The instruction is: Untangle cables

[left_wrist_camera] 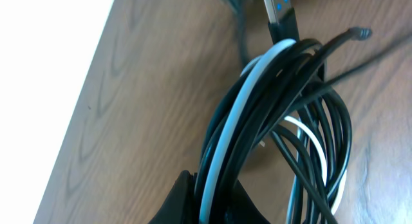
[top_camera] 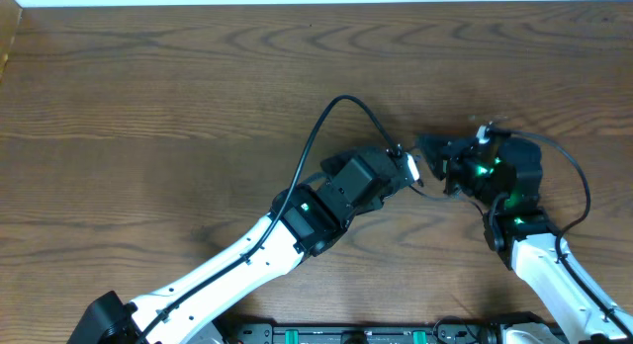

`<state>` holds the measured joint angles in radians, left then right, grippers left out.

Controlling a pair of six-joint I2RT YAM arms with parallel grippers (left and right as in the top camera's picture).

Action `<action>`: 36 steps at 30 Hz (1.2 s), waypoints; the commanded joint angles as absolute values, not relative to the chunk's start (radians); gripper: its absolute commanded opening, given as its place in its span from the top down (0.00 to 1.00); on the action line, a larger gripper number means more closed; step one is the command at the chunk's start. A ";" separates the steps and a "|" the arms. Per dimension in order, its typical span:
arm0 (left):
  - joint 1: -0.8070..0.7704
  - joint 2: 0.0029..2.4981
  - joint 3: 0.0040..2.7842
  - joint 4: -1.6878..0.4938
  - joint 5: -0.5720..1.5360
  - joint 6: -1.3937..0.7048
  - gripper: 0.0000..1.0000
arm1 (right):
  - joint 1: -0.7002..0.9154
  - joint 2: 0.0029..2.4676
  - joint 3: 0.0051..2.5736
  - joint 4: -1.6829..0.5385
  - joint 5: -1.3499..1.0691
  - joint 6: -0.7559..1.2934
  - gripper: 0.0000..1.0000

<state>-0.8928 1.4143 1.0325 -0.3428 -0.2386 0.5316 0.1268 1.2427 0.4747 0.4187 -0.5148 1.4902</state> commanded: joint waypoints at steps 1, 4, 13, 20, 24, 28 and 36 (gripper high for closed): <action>-0.893 1.397 1.038 -0.381 -0.251 0.530 0.93 | 0.113 1.240 0.485 0.620 -0.375 1.399 0.99; -0.893 1.397 1.038 -0.434 -0.252 0.510 0.93 | 0.072 1.240 0.496 0.825 -0.267 1.308 0.99; -0.886 1.397 1.038 -0.499 -0.268 0.496 0.93 | -0.169 1.240 0.547 0.609 -0.028 0.901 0.99; -0.838 1.397 1.038 -0.480 -0.282 0.496 0.93 | -0.301 1.240 0.548 0.427 -0.081 0.852 0.99; -0.784 1.397 1.038 -0.481 -0.377 0.487 0.93 | -0.307 1.240 0.548 0.373 0.004 0.720 0.99; -0.740 1.397 1.038 -0.449 -0.496 0.423 0.93 | -0.307 1.240 0.548 0.326 0.032 0.720 0.99; -0.629 1.397 1.038 -0.382 -0.689 -0.008 0.92 | -0.307 1.234 0.548 0.213 0.177 0.716 0.99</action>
